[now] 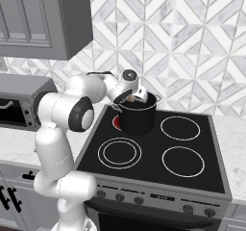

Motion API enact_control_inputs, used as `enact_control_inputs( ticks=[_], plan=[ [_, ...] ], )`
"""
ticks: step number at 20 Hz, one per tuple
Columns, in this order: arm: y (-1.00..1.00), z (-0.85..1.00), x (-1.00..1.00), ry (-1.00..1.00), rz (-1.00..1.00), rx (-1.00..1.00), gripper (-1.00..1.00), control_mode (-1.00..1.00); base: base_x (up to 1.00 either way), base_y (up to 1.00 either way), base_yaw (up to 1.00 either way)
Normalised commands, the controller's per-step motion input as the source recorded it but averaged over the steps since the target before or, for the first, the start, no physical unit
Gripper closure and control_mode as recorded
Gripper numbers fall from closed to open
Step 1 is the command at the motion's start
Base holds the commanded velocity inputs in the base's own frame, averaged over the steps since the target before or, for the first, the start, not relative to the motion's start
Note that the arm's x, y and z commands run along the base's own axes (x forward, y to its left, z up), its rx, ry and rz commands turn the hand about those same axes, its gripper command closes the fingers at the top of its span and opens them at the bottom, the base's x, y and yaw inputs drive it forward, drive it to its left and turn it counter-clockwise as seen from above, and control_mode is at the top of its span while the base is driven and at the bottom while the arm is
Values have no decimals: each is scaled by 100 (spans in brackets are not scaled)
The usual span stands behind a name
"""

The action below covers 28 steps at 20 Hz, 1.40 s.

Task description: Put the broccoli and onion in the pot. Retrieve the spatula and lightly stir the vegetables in the pot.

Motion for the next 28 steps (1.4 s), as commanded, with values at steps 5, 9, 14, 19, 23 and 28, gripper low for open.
enact_control_inputs(
  ticks=[5,9,14,19,23,28],
  plan=[
    [-9,-47,51,9,0,-6,100,-100,0,0,0],
    [0,-35,29,4,0,-3,100,-100,0,0,0],
    [0,-34,7,2,1,0,100,-100,0,0,0],
    [0,-38,-21,0,1,0,-100,-100,0,0,0],
    [-4,-7,-24,-1,0,0,-100,-100,0,0,0],
    [-6,7,-45,-6,0,0,-100,-100,0,0,0]
  ],
)
